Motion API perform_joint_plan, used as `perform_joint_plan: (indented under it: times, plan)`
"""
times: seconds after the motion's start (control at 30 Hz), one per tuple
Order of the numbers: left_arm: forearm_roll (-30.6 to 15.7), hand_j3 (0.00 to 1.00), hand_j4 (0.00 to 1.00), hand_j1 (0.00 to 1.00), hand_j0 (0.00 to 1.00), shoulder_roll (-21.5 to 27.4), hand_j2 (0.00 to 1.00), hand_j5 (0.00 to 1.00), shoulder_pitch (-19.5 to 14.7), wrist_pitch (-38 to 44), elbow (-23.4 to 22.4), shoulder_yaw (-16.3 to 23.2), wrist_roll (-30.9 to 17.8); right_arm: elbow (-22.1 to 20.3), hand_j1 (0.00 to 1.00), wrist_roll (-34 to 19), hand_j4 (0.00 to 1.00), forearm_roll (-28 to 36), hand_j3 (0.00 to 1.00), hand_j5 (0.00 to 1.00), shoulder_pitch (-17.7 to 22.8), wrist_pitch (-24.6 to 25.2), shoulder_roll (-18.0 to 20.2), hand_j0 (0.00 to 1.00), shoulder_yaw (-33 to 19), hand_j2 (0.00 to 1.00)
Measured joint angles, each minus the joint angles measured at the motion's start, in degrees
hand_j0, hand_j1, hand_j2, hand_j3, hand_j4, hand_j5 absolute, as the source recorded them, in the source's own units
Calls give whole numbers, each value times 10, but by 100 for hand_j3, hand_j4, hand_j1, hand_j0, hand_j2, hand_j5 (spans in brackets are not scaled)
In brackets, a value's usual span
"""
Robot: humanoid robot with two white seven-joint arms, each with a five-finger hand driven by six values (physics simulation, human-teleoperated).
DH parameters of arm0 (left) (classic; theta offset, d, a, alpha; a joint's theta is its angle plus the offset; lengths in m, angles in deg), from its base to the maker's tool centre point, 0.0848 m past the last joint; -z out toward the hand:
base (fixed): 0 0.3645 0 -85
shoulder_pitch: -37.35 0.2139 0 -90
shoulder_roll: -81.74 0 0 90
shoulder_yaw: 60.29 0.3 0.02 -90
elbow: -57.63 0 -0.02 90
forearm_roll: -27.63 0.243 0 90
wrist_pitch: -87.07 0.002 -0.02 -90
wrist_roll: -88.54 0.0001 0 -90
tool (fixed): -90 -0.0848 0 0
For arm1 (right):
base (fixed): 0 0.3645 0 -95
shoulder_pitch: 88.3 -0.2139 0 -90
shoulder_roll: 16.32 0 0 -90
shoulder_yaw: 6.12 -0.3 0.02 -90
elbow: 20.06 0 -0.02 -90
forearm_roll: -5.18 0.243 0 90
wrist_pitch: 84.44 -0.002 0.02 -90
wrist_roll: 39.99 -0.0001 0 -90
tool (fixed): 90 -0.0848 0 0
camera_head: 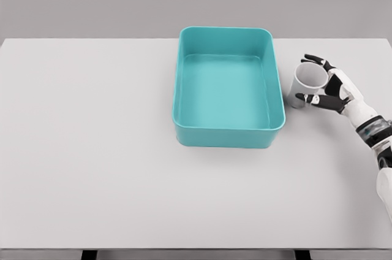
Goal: Put the paper cup into the basket with your right arm
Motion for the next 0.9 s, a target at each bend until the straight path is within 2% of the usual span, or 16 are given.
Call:
perform_joint_plan:
  times: [0.07,0.33,0.43,0.9]
  plan:
    - [0,100,100,100,100,0,100,100,1,0,0,0,0,-1,60,0,60,0,60,60,0,0,0,60,0,60]
    - [0,100,100,100,100,0,100,100,0,0,0,0,0,-10,60,-3,60,-11,60,60,3,-2,3,60,1,60]
    - [0,100,100,100,100,0,100,100,1,0,0,0,0,-25,57,-4,57,-12,57,57,6,-2,7,57,0,57]
    - [0,100,100,100,100,0,100,100,1,0,0,0,0,-110,57,-2,57,-16,57,57,11,3,35,57,0,57]
